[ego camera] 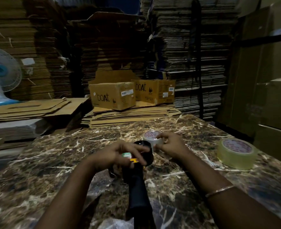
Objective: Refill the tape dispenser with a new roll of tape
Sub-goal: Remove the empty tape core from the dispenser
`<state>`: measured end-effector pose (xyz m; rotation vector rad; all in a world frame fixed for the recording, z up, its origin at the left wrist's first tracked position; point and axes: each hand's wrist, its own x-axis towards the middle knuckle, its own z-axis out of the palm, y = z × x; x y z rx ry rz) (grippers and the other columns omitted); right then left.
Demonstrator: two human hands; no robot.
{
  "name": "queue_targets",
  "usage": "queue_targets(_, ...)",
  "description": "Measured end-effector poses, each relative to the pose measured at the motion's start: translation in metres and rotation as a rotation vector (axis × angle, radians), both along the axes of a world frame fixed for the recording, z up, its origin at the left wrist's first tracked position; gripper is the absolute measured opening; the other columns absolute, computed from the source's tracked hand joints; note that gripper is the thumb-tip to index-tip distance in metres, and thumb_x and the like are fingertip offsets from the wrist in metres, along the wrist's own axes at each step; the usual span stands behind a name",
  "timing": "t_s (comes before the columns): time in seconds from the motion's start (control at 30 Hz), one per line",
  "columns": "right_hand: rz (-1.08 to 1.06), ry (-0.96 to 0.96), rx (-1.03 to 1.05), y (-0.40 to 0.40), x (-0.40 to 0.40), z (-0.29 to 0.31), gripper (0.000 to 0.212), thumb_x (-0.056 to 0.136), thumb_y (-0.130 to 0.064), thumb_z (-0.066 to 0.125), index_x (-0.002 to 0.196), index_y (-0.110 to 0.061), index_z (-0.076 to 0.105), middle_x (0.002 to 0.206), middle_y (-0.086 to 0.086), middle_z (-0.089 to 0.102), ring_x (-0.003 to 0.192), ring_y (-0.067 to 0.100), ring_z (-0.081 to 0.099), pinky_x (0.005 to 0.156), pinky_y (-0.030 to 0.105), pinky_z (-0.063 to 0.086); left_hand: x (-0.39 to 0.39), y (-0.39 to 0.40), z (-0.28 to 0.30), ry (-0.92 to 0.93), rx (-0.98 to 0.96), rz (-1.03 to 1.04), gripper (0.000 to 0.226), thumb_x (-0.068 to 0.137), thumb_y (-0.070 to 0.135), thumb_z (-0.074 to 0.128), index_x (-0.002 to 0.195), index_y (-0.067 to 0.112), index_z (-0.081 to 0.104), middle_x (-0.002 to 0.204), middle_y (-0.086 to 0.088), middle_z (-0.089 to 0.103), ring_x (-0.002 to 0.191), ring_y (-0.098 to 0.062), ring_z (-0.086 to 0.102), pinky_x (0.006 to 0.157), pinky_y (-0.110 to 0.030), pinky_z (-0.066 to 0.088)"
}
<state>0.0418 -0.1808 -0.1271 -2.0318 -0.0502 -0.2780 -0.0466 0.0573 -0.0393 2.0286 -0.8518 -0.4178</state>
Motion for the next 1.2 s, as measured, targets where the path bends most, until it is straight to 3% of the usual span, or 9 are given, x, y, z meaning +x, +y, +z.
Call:
queue_targets(0.07, -0.010, -0.025, -0.056, 0.000, 0.000, -0.002, 0.043, 0.075, -0.012, 0.084, 0.116, -0.015, 0.071, 0.112, 0.010, 0.069, 0.086, 0.024, 0.073, 0.057, 0.032, 0.063, 0.000, -0.012, -0.005, -0.105, -0.072, 0.274, 0.026, 0.078, 0.022, 0.072, 0.104, 0.021, 0.075, 0.126, -0.001, 0.068, 0.122, -0.020, 0.060, 0.096, -0.036, 0.051)
queue_targets(0.17, -0.073, -0.087, -0.119, 0.000, 0.004, -0.006, 0.032, 0.074, -0.018, 0.083, 0.104, -0.014, 0.071, 0.105, 0.010, 0.074, 0.083, 0.022, 0.074, 0.063, 0.043, 0.065, 0.004, -0.032, -0.019, -0.421, 0.613, 0.582, 0.088, 0.068, 0.081, 0.061, 0.145, 0.046, 0.038, 0.156, 0.000, 0.038, 0.147, -0.027, 0.029, 0.117, -0.060, 0.012)
queue_targets(0.23, -0.115, -0.116, -0.180, 0.000, 0.006, -0.007, 0.029, 0.072, -0.027, 0.082, 0.098, -0.018, 0.071, 0.103, 0.008, 0.074, 0.081, 0.020, 0.073, 0.062, 0.044, 0.065, 0.005, -0.036, -0.026, -0.390, 0.790, 0.565, 0.111, 0.062, 0.088, 0.055, 0.155, 0.040, 0.015, 0.164, -0.002, 0.022, 0.152, -0.030, 0.012, 0.116, -0.065, 0.001)
queue_targets(0.33, -0.149, -0.143, -0.217, -0.003, 0.009, -0.012, 0.036, 0.070, -0.037, 0.080, 0.102, -0.022, 0.071, 0.105, 0.005, 0.069, 0.083, 0.021, 0.070, 0.066, 0.045, 0.064, 0.007, -0.031, -0.024, -0.370, 0.814, 0.506, 0.111, 0.067, 0.073, 0.064, 0.156, 0.030, 0.012, 0.162, 0.000, 0.029, 0.152, -0.031, 0.010, 0.118, -0.064, 0.005)
queue_targets(0.67, -0.160, -0.182, -0.189, -0.003, -0.008, -0.006, 0.060, 0.083, -0.036, 0.073, 0.139, -0.022, 0.053, 0.128, 0.008, 0.064, 0.103, 0.024, 0.068, 0.076, 0.045, 0.063, 0.008, -0.015, -0.018, -0.244, 0.681, 0.456, 0.116, 0.060, 0.070, 0.064, 0.156, 0.034, 0.012, 0.165, 0.002, 0.022, 0.154, -0.028, 0.002, 0.117, -0.063, -0.004)
queue_targets(0.8, -0.290, -0.330, -0.148, -0.005, -0.020, 0.003, 0.029, 0.093, -0.022, 0.065, 0.120, -0.014, 0.067, 0.113, 0.002, 0.069, 0.099, 0.018, 0.065, 0.070, 0.027, 0.052, 0.006, -0.018, -0.016, -0.300, 0.424, 0.579, 0.107, 0.062, 0.083, 0.042, 0.156, 0.039, 0.015, 0.165, 0.003, 0.020, 0.151, -0.024, 0.018, 0.118, -0.060, 0.006)
queue_targets(0.9, -0.325, -0.438, -0.117, -0.009, -0.034, 0.011, 0.015, 0.092, -0.013, 0.067, 0.105, -0.011, 0.074, 0.100, 0.004, 0.074, 0.094, 0.018, 0.067, 0.074, 0.028, 0.053, 0.002, -0.027, -0.018, -0.460, 0.276, 0.655, 0.095, 0.063, 0.078, 0.041, 0.150, 0.041, 0.034, 0.162, 0.005, 0.029, 0.148, -0.023, 0.024, 0.116, -0.056, 0.021)
queue_targets(1.03, -0.431, -0.435, -0.125, -0.021, -0.059, 0.026, 0.017, 0.091, -0.020, 0.067, 0.106, -0.016, 0.074, 0.093, 0.000, 0.074, 0.084, 0.016, 0.068, 0.064, 0.024, 0.050, 0.003, -0.039, -0.022, -0.549, 0.094, 0.652, 0.081, 0.063, 0.075, 0.042, 0.133, 0.038, 0.057, 0.151, 0.008, 0.046, 0.138, -0.021, 0.040, 0.108, -0.056, 0.034)
queue_targets(1.2, -0.634, -0.331, -0.457, -0.055, -0.098, 0.031, 0.029, 0.085, -0.032, 0.066, 0.111, -0.021, 0.071, 0.106, -0.001, 0.070, 0.098, 0.023, 0.064, 0.073, 0.032, 0.050, 0.001, -0.050, -0.029, -0.606, 0.199, 0.635, 0.066, 0.075, 0.067, 0.050, 0.135, 0.039, 0.053, 0.152, 0.010, 0.044, 0.141, -0.020, 0.037, 0.111, -0.059, 0.028)
